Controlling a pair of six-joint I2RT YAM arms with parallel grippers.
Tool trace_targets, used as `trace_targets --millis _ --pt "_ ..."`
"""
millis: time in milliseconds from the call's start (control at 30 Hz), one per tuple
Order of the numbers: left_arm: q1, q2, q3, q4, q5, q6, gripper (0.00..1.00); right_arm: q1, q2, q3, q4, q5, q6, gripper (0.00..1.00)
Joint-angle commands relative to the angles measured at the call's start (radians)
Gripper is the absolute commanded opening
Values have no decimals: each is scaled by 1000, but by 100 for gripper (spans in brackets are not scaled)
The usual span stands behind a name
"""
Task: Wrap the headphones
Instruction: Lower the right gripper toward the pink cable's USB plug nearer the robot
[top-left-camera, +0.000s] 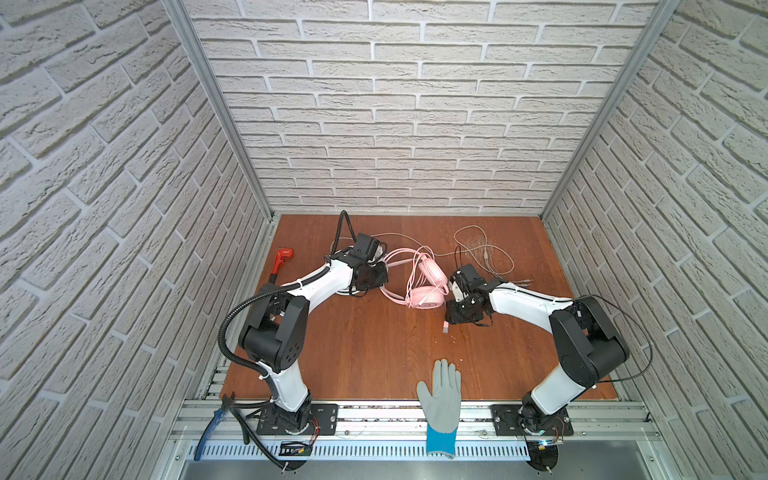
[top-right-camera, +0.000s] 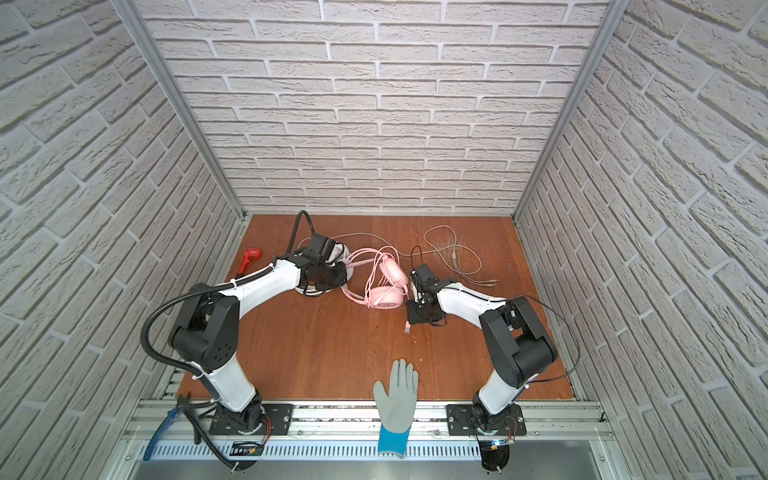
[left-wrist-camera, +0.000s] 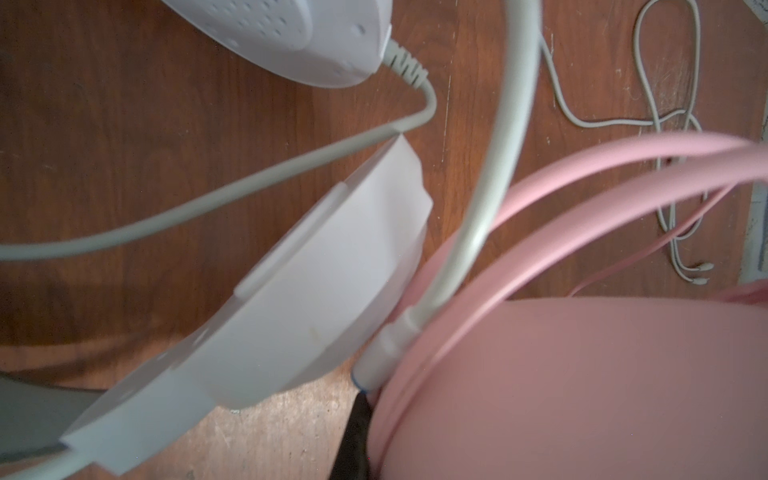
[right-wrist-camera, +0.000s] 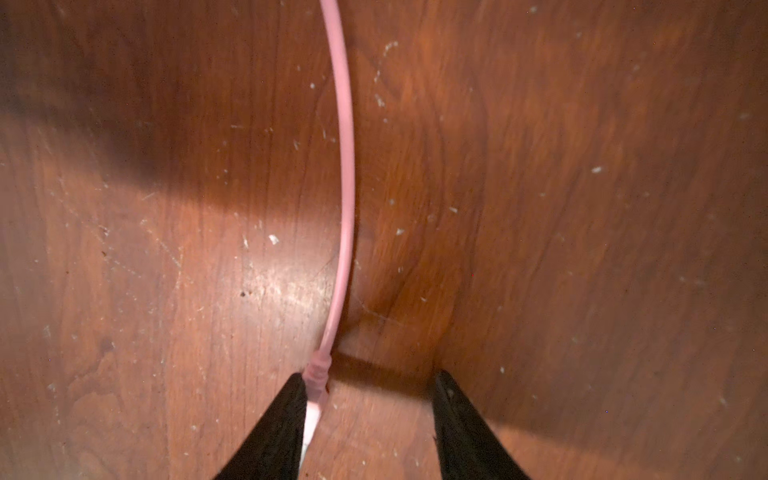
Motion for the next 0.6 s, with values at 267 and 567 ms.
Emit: trace_targets --millis 267,567 --pt "7 -24 -7 80 59 -42 0 1 -97 -112 29 -126 107 51" --pt "8 -23 -13 85 62 -45 0 1 -170 -159 143 -258 106 34"
